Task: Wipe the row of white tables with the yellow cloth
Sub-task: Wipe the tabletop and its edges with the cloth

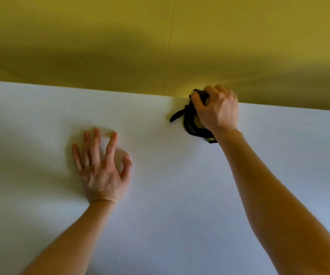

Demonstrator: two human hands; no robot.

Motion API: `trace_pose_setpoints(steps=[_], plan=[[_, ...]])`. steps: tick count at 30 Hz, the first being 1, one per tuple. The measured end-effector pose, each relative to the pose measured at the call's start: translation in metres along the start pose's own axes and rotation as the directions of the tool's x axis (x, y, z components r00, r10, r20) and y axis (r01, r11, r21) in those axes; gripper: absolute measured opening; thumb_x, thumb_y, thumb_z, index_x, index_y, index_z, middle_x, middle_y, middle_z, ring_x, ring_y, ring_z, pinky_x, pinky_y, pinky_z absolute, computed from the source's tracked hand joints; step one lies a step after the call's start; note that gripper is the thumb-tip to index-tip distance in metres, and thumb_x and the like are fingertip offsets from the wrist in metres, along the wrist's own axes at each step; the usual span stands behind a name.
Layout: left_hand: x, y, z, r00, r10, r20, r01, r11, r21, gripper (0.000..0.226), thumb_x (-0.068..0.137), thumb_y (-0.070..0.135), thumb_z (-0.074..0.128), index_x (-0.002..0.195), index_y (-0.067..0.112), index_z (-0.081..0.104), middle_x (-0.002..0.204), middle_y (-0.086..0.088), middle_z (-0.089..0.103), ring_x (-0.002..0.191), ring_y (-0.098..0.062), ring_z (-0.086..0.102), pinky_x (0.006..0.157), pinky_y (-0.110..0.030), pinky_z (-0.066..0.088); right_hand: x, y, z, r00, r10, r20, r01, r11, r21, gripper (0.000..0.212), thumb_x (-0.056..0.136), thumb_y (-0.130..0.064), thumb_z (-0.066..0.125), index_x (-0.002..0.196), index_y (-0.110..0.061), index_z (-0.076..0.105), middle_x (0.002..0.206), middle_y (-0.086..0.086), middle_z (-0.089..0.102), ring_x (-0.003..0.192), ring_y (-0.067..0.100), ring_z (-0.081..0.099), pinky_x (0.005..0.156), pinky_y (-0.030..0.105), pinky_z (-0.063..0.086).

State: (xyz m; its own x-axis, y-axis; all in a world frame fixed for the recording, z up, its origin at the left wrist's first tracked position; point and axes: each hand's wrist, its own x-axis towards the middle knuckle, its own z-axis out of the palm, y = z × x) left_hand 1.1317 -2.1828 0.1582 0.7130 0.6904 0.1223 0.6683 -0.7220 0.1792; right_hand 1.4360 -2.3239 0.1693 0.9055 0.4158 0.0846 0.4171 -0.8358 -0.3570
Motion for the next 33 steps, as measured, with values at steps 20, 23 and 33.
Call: trace_pose_setpoints(steps=[20, 23, 33], plan=[[0.004, -0.001, 0.000, 0.979, 0.203, -0.034, -0.205, 0.976, -0.071, 0.053, 0.109, 0.029, 0.046, 0.158, 0.012, 0.054, 0.176, -0.015, 0.033, 0.165, -0.039, 0.026, 0.130, -0.062, 0.027, -0.019, -0.028, 0.013, 0.998, -0.067, 0.022, 0.068, 0.996, -0.056, 0.048, 0.101, -0.062, 0.055, 0.102, -0.019, 0.074, 0.104, 0.008, 0.070, 0.104, 0.036, 0.062, 0.093, 0.045, 0.047], [0.005, 0.000, -0.001, 0.982, 0.189, -0.020, -0.190, 0.977, -0.093, 0.054, 0.107, 0.031, 0.048, 0.158, 0.013, 0.054, 0.177, -0.014, 0.032, 0.166, -0.038, 0.024, 0.130, -0.062, 0.026, -0.020, -0.005, -0.005, 0.987, 0.148, -0.057, -0.154, 0.982, -0.111, 0.050, 0.097, -0.061, 0.057, 0.097, -0.015, 0.075, 0.100, 0.011, 0.068, 0.102, 0.039, 0.060, 0.101, 0.047, 0.047], [0.004, 0.000, -0.004, 0.985, 0.172, 0.024, -0.171, 0.984, -0.051, 0.054, 0.107, 0.034, 0.042, 0.153, 0.011, 0.058, 0.170, -0.015, 0.044, 0.164, -0.036, 0.029, 0.132, -0.060, 0.026, -0.027, -0.217, 0.066, 0.949, -0.215, 0.229, 0.224, 0.974, -0.014, 0.046, 0.107, -0.063, 0.046, 0.120, -0.029, 0.073, 0.114, 0.003, 0.068, 0.111, 0.029, 0.060, 0.089, 0.042, 0.040]])
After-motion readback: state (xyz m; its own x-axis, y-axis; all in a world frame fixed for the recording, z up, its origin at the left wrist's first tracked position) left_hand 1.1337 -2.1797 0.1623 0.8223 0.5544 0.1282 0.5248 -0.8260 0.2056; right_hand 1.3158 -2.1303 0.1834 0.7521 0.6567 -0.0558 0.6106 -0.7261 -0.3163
